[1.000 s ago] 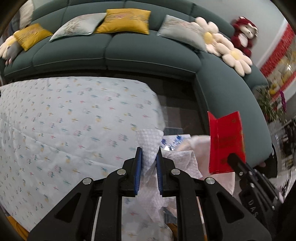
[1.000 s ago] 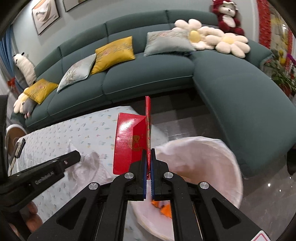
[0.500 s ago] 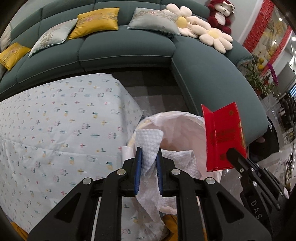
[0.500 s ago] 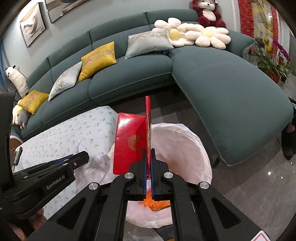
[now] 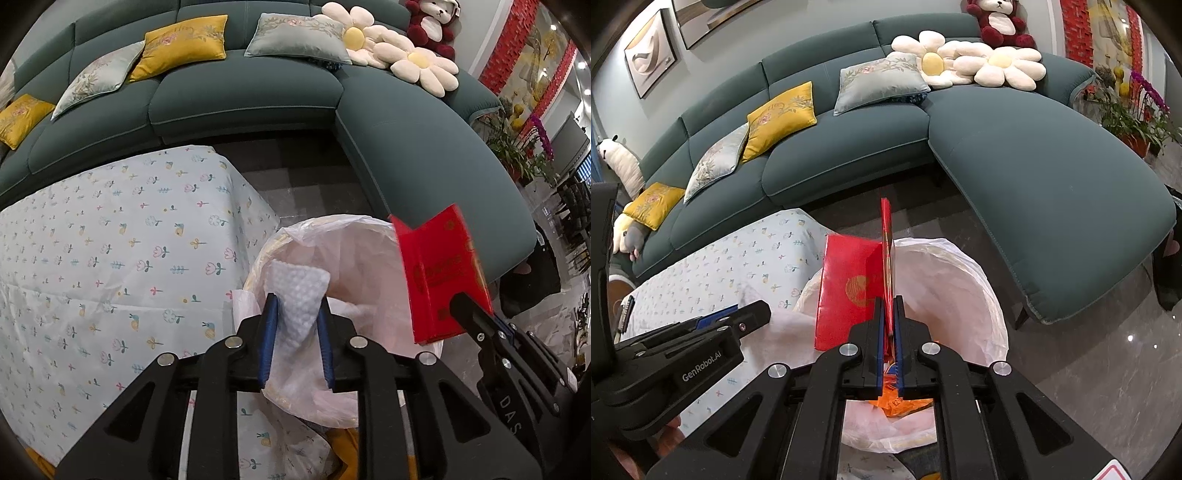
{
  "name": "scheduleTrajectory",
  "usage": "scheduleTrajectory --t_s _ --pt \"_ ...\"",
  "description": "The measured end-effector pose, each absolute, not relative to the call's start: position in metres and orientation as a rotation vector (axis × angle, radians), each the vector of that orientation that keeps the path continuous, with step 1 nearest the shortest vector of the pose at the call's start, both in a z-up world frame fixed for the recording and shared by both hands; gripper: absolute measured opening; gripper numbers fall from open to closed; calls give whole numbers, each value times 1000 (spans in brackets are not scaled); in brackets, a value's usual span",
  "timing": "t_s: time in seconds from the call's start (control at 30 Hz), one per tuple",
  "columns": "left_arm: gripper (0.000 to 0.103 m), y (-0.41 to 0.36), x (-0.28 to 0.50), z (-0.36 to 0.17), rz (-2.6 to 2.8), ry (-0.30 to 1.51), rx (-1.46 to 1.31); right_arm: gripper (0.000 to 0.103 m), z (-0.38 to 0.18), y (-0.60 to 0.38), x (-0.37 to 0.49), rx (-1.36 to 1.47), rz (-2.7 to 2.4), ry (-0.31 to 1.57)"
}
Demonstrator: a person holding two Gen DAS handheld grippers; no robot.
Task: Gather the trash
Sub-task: 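Open both tools over the bin to drop the tissue and envelope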
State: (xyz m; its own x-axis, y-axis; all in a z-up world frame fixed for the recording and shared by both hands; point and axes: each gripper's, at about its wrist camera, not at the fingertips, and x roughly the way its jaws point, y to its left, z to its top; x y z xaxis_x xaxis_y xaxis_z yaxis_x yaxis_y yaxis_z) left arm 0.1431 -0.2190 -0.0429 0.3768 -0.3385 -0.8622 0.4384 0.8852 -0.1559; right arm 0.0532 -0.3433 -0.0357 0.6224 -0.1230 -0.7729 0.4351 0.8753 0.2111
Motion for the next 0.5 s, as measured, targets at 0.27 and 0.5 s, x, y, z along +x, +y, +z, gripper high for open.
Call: scheduleTrajectory --t_s 0.27,0.5 --pt "39 -216 142 -41 -487 1053 105 10 -35 -344 53 402 -327 841" --pt "41 -214 142 -42 -481 1058 106 11 -34 -341 56 392 -326 840"
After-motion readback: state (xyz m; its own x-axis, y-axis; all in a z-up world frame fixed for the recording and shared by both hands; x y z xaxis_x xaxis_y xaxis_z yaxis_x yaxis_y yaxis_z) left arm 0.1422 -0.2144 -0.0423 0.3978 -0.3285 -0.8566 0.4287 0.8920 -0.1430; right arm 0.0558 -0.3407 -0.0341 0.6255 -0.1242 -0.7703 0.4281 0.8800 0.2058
